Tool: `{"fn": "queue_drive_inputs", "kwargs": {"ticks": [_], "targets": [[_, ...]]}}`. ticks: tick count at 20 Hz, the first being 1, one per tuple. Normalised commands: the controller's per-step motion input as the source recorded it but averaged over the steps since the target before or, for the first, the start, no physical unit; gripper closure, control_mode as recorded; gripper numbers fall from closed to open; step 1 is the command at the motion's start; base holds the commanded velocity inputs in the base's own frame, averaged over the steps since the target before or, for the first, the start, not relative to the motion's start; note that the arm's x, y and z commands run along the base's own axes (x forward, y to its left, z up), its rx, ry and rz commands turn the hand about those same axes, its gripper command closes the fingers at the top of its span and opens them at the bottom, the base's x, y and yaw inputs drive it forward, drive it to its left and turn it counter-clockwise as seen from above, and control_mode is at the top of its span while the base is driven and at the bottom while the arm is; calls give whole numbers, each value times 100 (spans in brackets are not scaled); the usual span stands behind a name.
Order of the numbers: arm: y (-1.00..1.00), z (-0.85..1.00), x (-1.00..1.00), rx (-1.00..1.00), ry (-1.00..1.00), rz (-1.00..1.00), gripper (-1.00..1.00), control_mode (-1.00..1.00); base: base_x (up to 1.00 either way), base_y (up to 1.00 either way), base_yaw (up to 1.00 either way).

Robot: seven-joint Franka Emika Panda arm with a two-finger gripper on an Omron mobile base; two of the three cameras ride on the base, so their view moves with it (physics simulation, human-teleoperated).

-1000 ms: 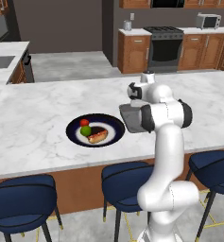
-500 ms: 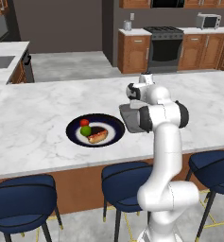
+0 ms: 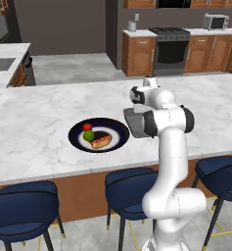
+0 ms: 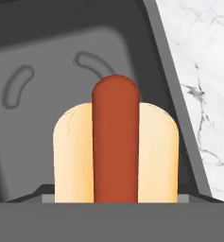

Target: Place one cooked food and one vegetable from the large plate to each tupperware container.

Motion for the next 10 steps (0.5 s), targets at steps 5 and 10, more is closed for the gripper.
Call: {"fn": "queue_drive_inputs", "kwargs": {"ticks": [5, 10], "targets": [[0, 0, 0, 0, 0, 0, -100, -100, 0, 0, 0], [0, 0, 0, 0, 0, 0, -100, -100, 0, 0, 0]]}}
